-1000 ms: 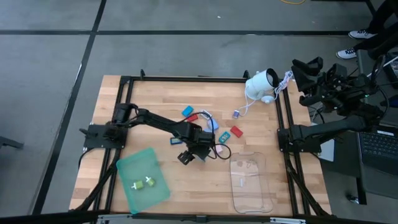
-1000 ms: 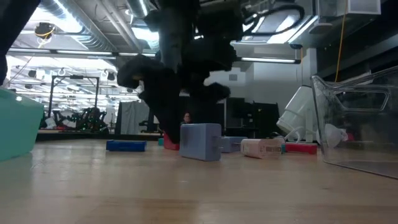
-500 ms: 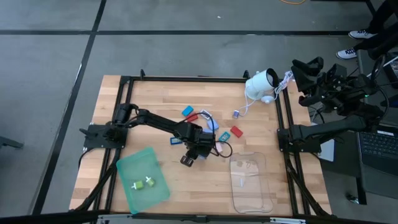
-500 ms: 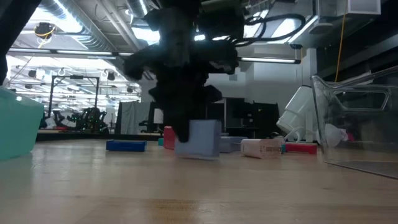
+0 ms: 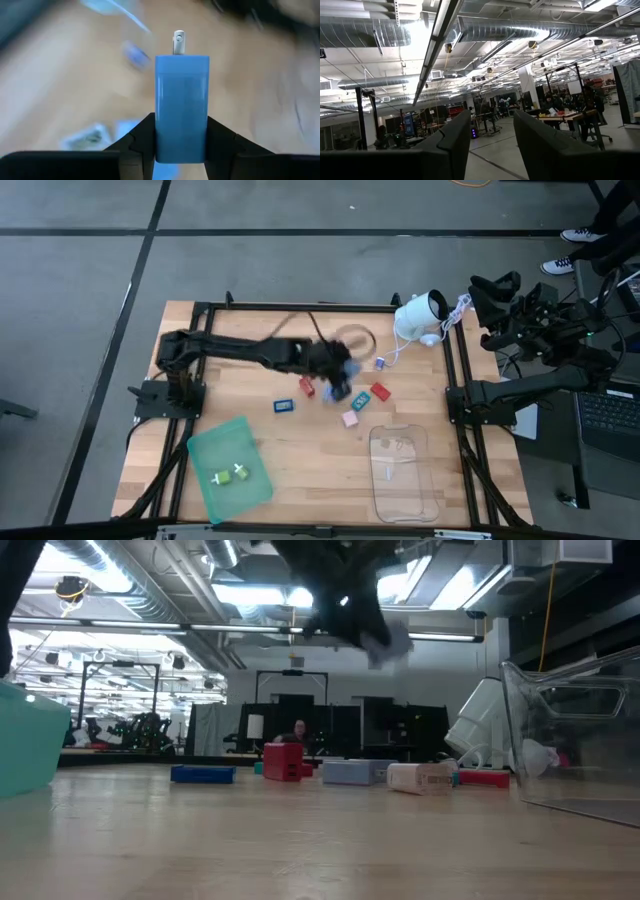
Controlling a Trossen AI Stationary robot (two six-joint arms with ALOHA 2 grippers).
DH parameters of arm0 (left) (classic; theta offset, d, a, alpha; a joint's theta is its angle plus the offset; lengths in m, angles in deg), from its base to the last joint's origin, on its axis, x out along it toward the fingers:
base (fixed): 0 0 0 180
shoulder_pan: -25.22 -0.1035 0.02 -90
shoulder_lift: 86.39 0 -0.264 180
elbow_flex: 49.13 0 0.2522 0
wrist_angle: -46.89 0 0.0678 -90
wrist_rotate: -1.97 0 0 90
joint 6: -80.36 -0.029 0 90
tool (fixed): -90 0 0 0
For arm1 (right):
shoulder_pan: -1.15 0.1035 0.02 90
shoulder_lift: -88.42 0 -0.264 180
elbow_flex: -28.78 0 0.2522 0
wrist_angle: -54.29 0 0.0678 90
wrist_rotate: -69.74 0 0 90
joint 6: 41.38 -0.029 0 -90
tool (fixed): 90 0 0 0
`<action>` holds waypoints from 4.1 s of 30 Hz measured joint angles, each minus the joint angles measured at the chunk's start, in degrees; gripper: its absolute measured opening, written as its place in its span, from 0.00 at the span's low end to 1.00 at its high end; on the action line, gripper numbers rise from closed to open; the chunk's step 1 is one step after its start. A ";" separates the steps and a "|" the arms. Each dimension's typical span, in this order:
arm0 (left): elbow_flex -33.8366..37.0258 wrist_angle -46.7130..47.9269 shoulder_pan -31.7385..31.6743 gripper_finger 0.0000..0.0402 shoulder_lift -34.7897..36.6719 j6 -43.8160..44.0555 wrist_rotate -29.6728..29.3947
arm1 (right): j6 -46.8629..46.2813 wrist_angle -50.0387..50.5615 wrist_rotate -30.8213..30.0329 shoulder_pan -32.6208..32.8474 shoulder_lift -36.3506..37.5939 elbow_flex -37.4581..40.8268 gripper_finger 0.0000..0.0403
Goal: Pick & Place Office items
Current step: Put the bottom blue charger adapter into the blue bin, then put the bottom red charger adapter into the blue bin
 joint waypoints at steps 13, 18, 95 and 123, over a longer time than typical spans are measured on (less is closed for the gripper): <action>0.05 33.11 10.00 0.28 15.23 41.12 -38.36 | -0.04 -0.01 -0.02 0.00 0.00 0.00 0.39; 0.07 57.62 19.70 0.28 17.30 71.91 -43.96 | -0.15 0.00 0.00 0.00 0.00 0.00 0.39; 28.59 29.15 27.11 0.57 39.21 76.53 -28.97 | -1.46 2.99 2.51 0.00 -0.52 0.00 0.39; 6.34 17.02 -7.67 0.56 6.61 -45.92 13.00 | -1.95 2.53 2.51 0.00 -0.74 0.00 0.39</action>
